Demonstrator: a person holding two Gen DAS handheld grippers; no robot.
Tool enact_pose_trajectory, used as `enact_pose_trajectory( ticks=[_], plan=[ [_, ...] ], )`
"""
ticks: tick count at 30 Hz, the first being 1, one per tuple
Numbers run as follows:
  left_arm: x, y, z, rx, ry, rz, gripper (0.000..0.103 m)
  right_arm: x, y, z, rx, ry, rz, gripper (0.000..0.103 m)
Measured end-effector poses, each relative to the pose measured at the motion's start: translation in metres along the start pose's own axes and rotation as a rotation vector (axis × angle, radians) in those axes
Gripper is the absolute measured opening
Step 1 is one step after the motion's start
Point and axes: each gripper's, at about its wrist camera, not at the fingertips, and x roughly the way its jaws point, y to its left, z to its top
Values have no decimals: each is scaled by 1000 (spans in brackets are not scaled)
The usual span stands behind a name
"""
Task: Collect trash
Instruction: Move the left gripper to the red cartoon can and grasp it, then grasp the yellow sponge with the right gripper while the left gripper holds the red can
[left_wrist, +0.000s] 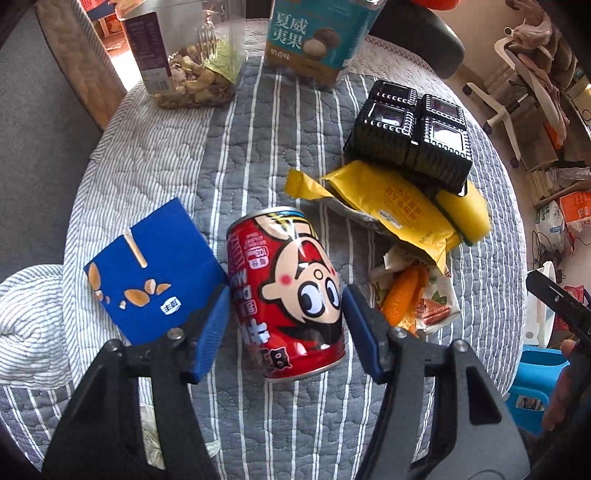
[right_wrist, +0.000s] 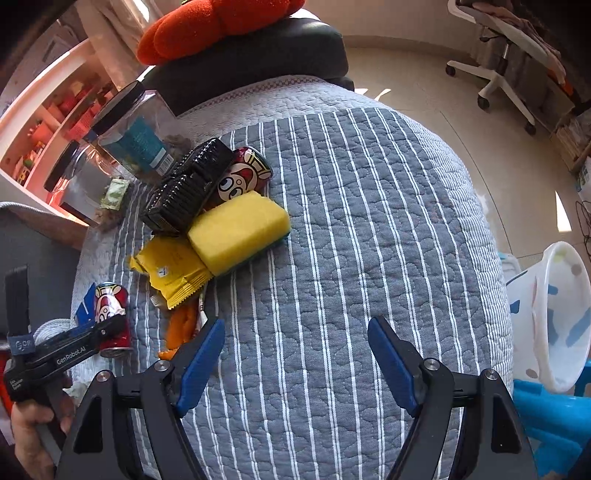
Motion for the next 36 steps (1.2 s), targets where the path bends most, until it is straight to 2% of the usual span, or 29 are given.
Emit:
enact_pose_trajectory(
  ticks=[5, 14, 15, 16, 17, 19, 22, 24, 26, 27, 28, 29, 30, 31, 36],
  plan=[
    [-26, 9, -2, 8, -59, -12, 58, 26, 24, 20, 22, -10, 73, 81],
    [-23, 13, 1, 1, -59, -12, 57, 69, 40, 42, 17, -48, 80, 80],
    [-23, 12, 1, -1, -59, -12, 57, 72, 39, 42, 15, -50, 89, 74],
    [-24, 12, 1, -1, -60, -12, 57, 74, 38, 42, 14, -48, 97, 58],
    [-24, 12, 1, 1, -62, -11, 57, 76, 37, 42, 16, -44, 106, 52],
    [-26, 11, 2, 6, -67, -9, 57, 77, 34, 42, 13, -37, 123, 32],
    [-28, 10, 0, 6, -70, -11, 57, 74, 25, 42, 38, -10, 114, 16],
    [-29, 9, -1, 3, -72, -17, 57, 72, 17, 41, 67, 4, 110, 14],
    [-32, 9, -1, -3, -75, -30, 57, 67, 10, 41, 109, -5, 125, 16],
    [-34, 9, 0, -5, -79, -37, 57, 65, 7, 42, 136, -4, 139, 21],
    [-36, 9, 0, -6, -84, -40, 57, 64, 5, 42, 158, 1, 159, 42],
    [-38, 8, 0, -7, -90, -42, 57, 63, 4, 43, 178, -4, 177, 57],
    [-39, 8, 1, -8, -96, -42, 57, 62, 4, 43, 197, -23, 185, 82],
    [-40, 8, 2, -7, -101, -38, 57, 61, 6, 43, 210, -40, 182, 85],
    [-36, 11, 4, -10, -96, -6, 57, 82, 31, 45, 191, -15, 170, 85]
  ],
)
